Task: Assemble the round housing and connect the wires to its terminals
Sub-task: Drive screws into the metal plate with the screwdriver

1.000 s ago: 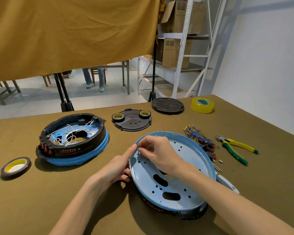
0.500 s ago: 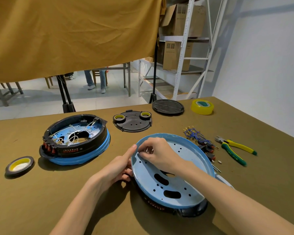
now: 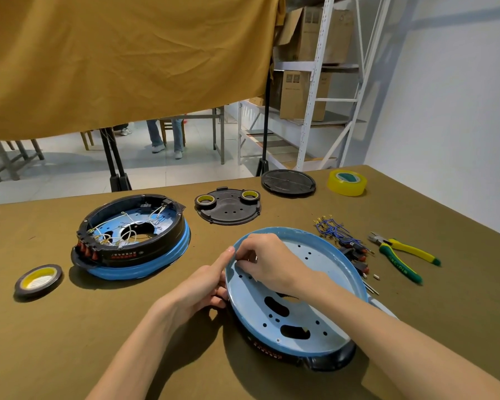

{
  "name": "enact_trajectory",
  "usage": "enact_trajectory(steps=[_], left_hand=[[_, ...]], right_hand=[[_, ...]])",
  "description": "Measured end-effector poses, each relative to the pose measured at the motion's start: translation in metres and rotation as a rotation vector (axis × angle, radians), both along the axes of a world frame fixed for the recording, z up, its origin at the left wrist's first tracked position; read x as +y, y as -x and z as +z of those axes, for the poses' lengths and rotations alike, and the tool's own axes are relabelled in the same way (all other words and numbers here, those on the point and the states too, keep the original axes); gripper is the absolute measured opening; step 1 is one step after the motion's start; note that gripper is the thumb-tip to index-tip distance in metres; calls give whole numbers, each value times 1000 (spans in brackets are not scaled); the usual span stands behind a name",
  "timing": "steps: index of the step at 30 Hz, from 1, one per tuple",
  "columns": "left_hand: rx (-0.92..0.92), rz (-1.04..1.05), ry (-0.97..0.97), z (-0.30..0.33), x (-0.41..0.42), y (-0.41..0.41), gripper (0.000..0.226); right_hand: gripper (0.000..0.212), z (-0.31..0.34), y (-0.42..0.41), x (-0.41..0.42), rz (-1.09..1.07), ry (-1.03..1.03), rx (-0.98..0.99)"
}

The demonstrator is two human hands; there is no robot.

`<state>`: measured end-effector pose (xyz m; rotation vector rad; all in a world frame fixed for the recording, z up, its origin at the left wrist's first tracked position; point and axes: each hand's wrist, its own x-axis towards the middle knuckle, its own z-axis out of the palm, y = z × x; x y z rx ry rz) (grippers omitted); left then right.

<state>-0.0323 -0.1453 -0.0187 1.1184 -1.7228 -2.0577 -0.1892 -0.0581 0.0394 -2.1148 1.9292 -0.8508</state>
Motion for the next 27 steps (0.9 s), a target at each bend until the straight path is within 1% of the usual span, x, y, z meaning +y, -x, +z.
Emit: enact_trajectory(steps=[4, 8, 12, 16, 19, 21, 23, 25, 27], left_hand=[[7, 0, -18, 0, 0, 0, 82], [11, 6, -12, 4, 3, 0, 63], [-22, 27, 9, 9, 8, 2, 64], [-2, 41, 20, 11, 10, 4, 58], [-26, 43, 44, 11, 12, 4, 60], [-37, 55, 62, 11, 12, 5, 62], [-39, 63, 65, 11, 13, 6, 59], [-59, 64, 75, 11, 15, 6, 59], [-75, 63, 98, 11, 15, 6, 63]], right_hand=[[8, -2, -2, 1, -3, 23, 26], [8, -9, -4, 3, 10, 31, 43], [3, -9, 1, 2, -66, 27, -83], [3, -14, -2, 2, -44, 22, -69], [6, -14, 5, 2, -86, 2, -119], [7, -14, 3, 2, -50, -22, -127], [10, -15, 0, 0, -21, -47, -125], [14, -13, 4, -3, -57, -63, -201], [12, -9, 9, -6, -74, -99, -283]])
